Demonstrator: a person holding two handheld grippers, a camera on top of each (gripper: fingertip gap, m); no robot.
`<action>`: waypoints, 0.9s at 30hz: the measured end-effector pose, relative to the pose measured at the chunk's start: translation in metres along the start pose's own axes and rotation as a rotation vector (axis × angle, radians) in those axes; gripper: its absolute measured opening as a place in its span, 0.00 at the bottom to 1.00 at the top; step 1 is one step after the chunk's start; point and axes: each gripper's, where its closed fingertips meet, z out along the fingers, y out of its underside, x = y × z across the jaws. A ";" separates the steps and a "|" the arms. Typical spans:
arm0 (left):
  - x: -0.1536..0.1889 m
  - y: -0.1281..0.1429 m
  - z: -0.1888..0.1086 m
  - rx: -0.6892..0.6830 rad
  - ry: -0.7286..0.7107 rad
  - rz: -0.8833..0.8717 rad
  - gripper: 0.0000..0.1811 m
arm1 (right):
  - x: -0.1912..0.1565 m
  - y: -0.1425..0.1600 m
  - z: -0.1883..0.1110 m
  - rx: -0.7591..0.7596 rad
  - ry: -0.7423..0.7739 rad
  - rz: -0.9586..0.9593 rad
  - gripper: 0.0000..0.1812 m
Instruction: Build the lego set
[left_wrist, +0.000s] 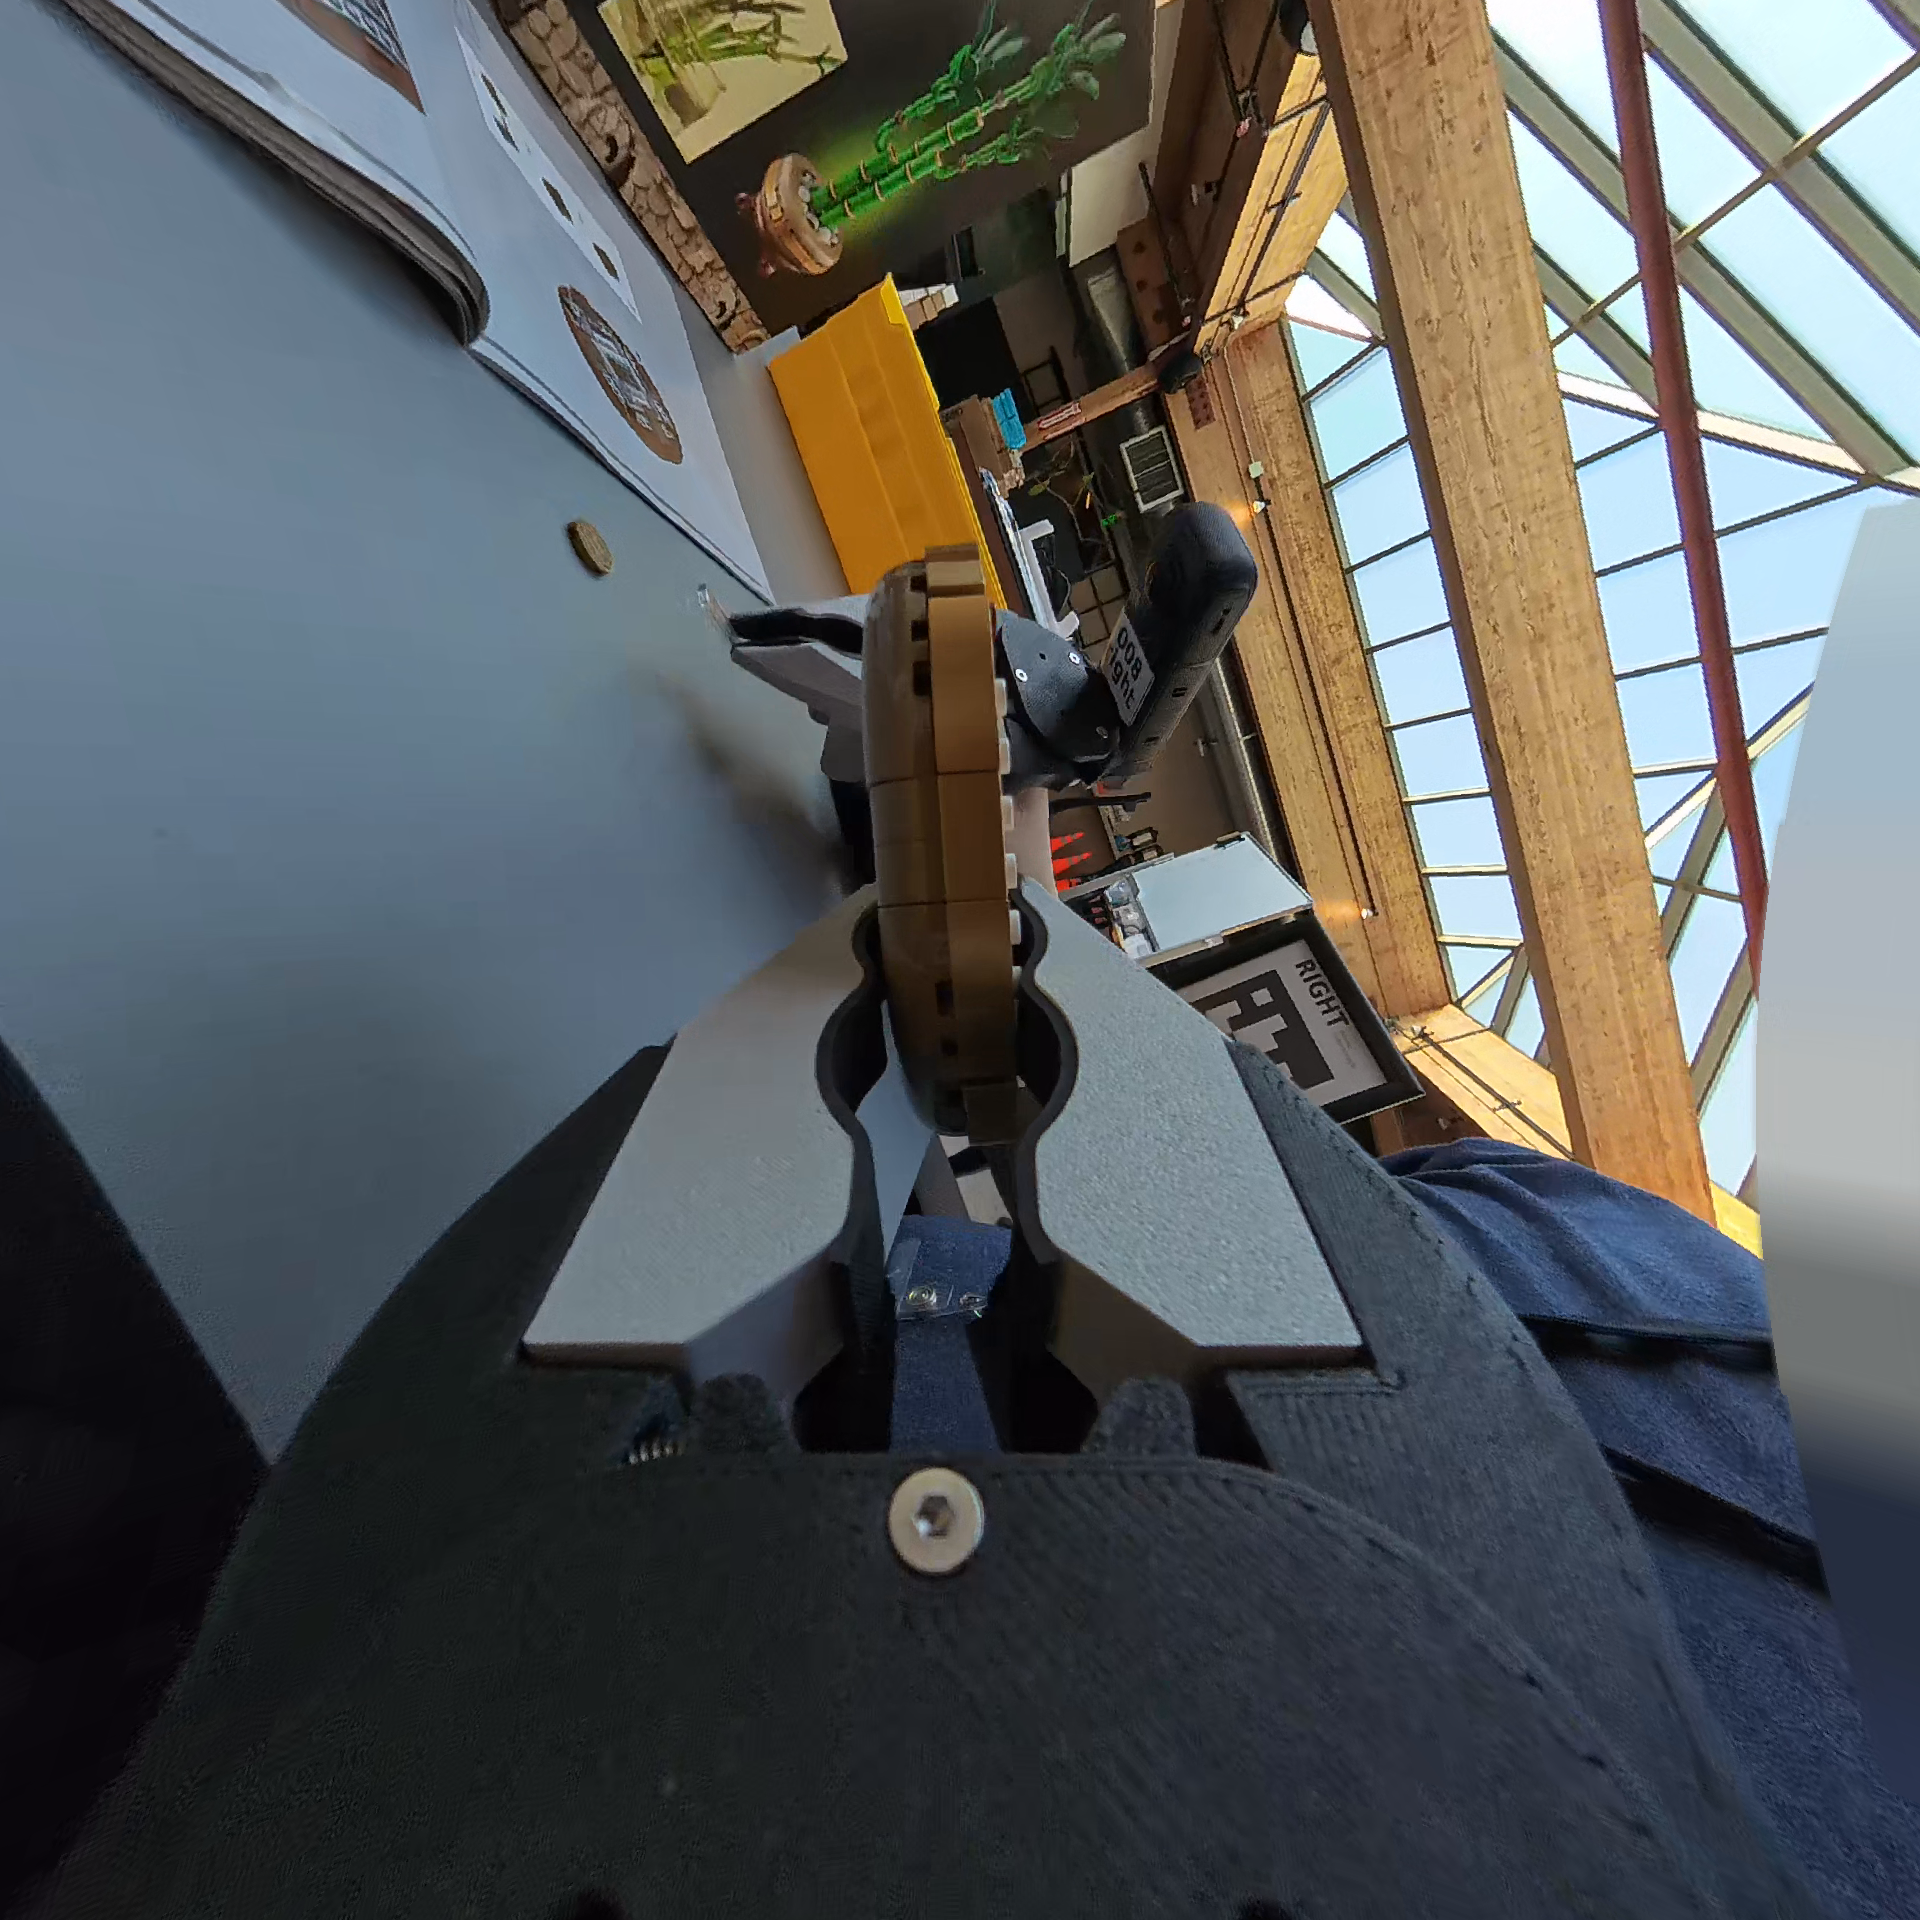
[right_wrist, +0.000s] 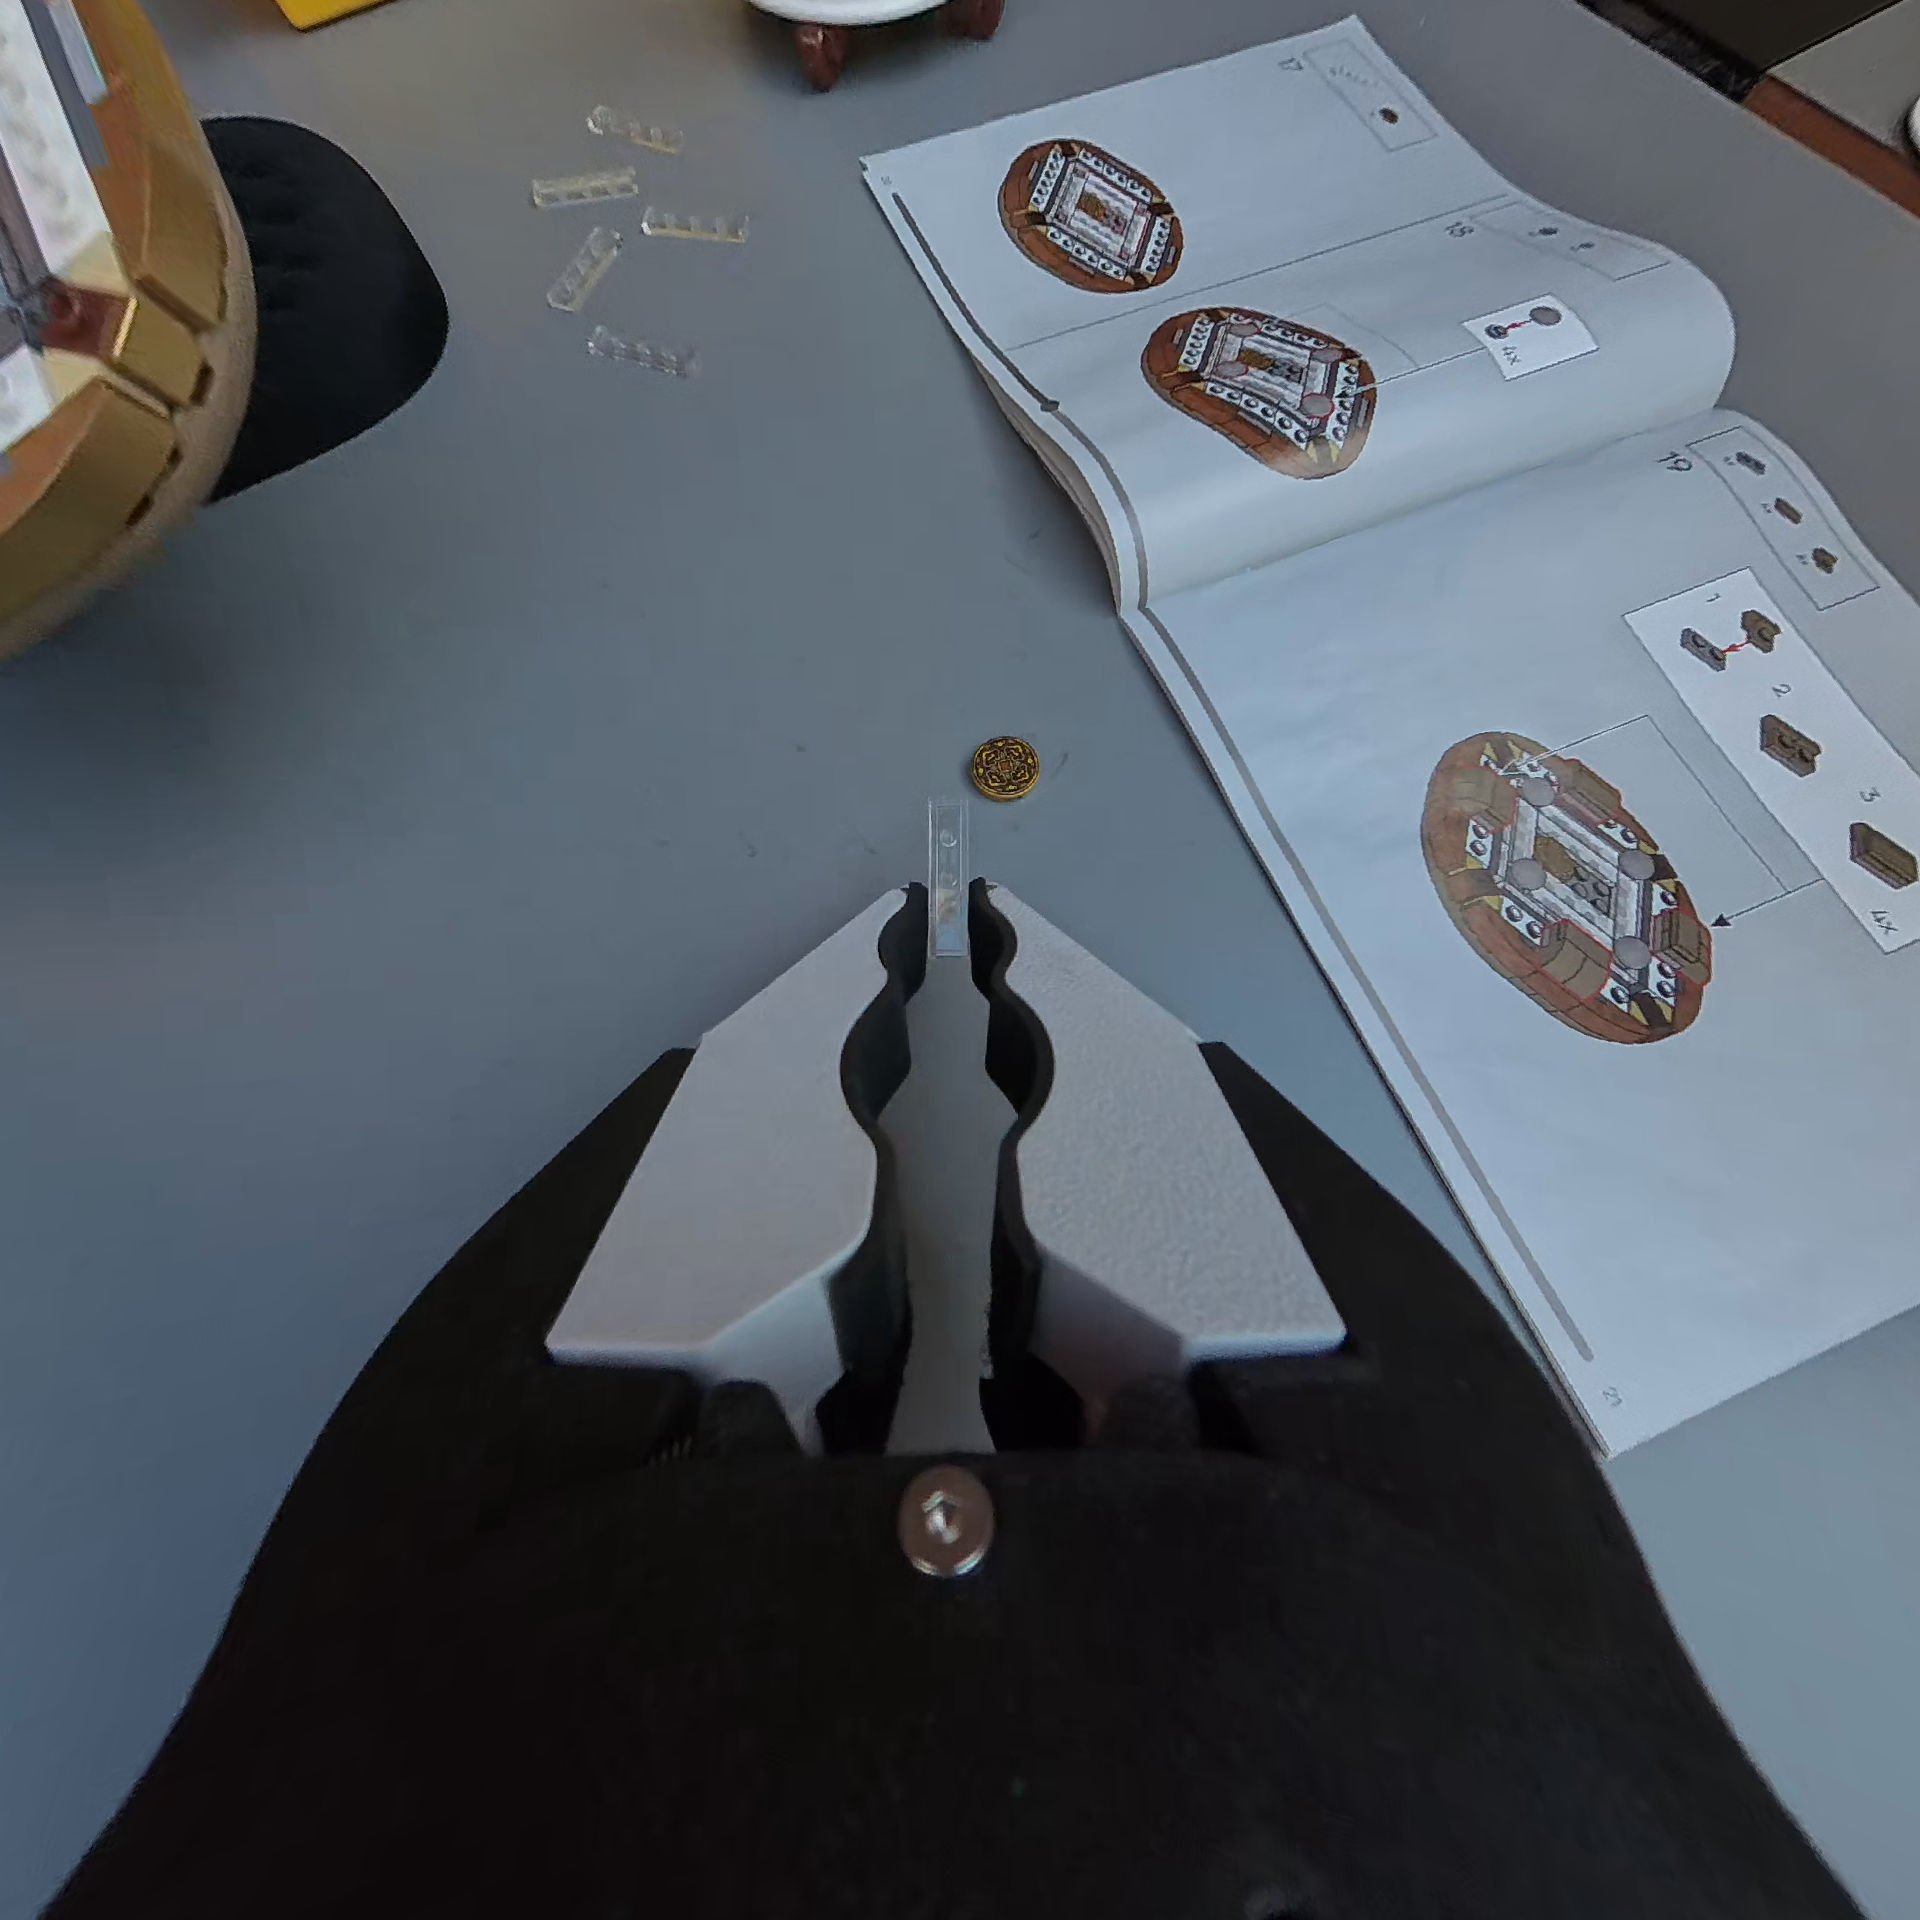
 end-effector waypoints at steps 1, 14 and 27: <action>0.000 0.005 0.003 -0.009 0.011 -0.016 0.10 | 0.000 -0.002 -0.003 0.017 0.001 0.001 0.03; -0.010 0.017 0.019 -0.031 -0.014 -0.038 0.10 | -0.066 -0.072 -0.047 0.197 -0.139 -0.086 0.04; -0.011 0.020 0.021 -0.019 -0.007 -0.049 0.10 | -0.111 -0.076 -0.026 0.065 -0.154 -0.292 0.04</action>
